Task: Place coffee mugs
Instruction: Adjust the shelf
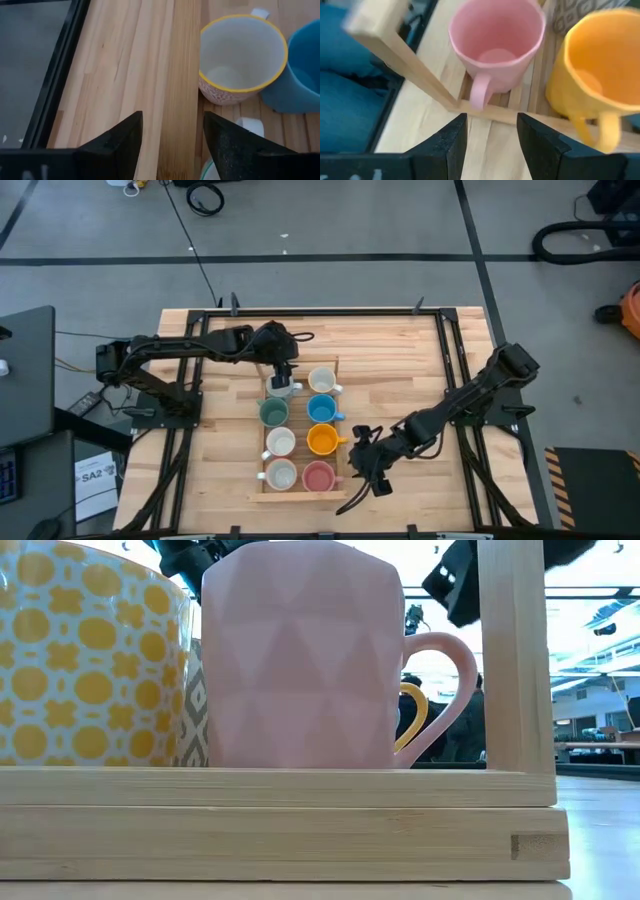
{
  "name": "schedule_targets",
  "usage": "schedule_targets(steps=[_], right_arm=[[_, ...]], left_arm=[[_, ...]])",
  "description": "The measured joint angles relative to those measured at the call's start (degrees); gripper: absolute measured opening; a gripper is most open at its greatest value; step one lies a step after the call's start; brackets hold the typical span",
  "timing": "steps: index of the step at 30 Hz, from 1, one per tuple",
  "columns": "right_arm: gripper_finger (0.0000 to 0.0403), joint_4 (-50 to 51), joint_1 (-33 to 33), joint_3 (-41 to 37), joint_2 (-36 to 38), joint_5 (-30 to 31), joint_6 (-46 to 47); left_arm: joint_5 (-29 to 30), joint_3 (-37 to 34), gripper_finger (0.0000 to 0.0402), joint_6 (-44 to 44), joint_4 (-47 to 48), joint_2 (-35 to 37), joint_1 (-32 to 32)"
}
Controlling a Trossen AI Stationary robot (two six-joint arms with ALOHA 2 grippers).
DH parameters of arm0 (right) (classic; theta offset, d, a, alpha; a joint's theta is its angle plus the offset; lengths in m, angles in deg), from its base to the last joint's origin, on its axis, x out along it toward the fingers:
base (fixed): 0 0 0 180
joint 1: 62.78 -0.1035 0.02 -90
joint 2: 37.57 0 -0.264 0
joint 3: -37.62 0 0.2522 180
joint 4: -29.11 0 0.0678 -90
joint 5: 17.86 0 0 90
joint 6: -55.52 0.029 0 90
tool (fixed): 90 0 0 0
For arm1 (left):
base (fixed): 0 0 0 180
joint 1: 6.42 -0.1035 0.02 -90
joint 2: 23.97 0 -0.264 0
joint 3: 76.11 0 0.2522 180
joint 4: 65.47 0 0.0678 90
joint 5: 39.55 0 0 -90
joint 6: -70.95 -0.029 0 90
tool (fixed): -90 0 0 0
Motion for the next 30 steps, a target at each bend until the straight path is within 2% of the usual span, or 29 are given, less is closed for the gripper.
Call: schedule_targets(steps=[20, 30], right_arm=[[0.0177, 3.1, 5.59, 0.0, 13.46, 0.18, -4.94], [0.0177, 4.5, 8.85, 0.0, 16.71, 0.17, -7.68]], left_arm=[[0.0, -0.04, 0.0215, -0.04, -2.05, 0.51, 1.5], [0.01, -0.11, 0.0215, -0.04, -2.28, 4.53, 2.38]])
